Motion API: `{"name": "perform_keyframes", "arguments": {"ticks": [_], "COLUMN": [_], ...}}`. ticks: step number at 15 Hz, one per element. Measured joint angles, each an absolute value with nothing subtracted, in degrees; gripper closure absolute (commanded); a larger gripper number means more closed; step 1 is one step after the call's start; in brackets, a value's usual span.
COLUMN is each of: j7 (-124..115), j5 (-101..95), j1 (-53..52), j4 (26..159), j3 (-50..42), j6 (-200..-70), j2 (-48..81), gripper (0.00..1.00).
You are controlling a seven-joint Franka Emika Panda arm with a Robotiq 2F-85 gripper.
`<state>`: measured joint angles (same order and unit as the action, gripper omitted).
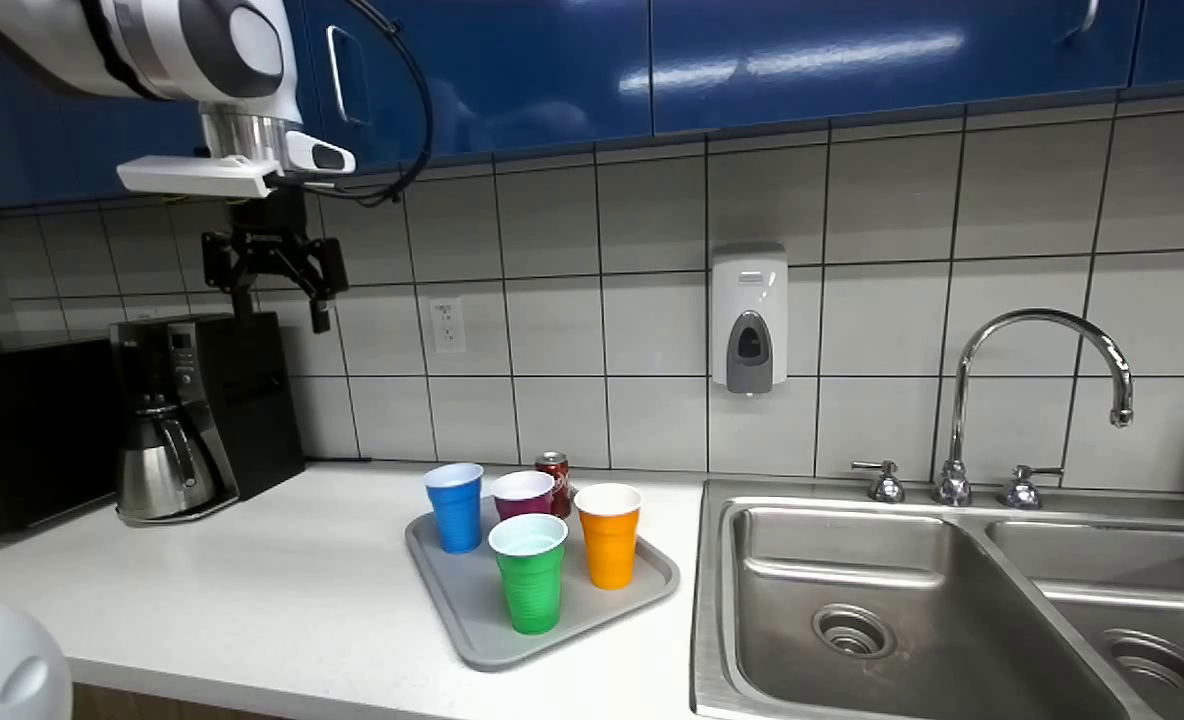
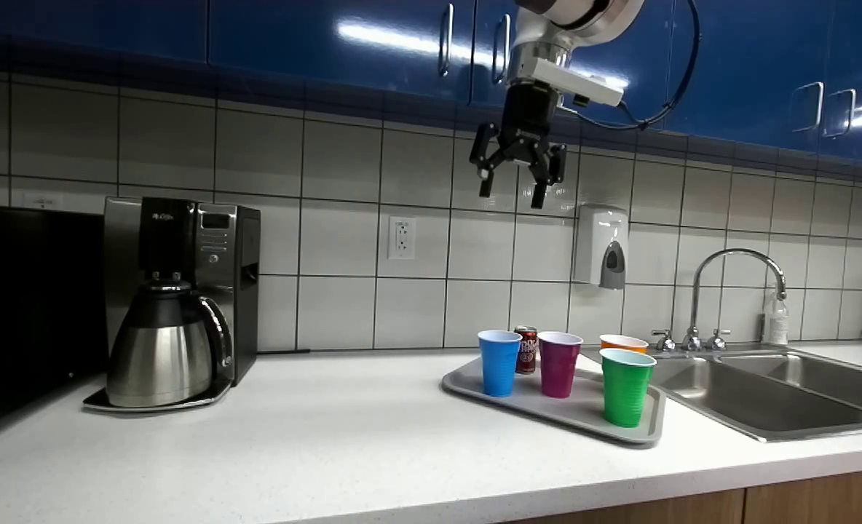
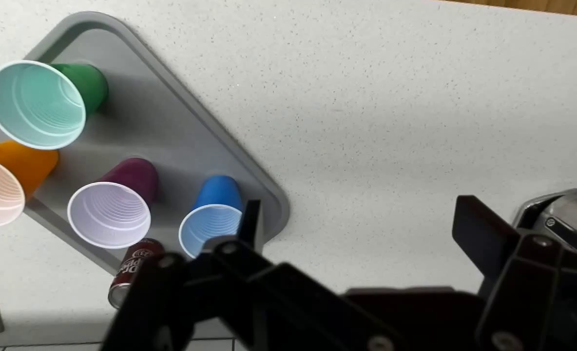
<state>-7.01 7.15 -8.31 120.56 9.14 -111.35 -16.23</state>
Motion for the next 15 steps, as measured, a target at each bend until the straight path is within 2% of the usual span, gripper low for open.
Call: {"name": "perform_keyframes", "arguments": {"ticks": [15], "j7": [-5.49], "j5": [3.50], "j1": [-9.23], "j4": [128.86], "j3": [9.93], "j6": [-119.11], "j2": [-16.40], "gripper": [0.00]}}
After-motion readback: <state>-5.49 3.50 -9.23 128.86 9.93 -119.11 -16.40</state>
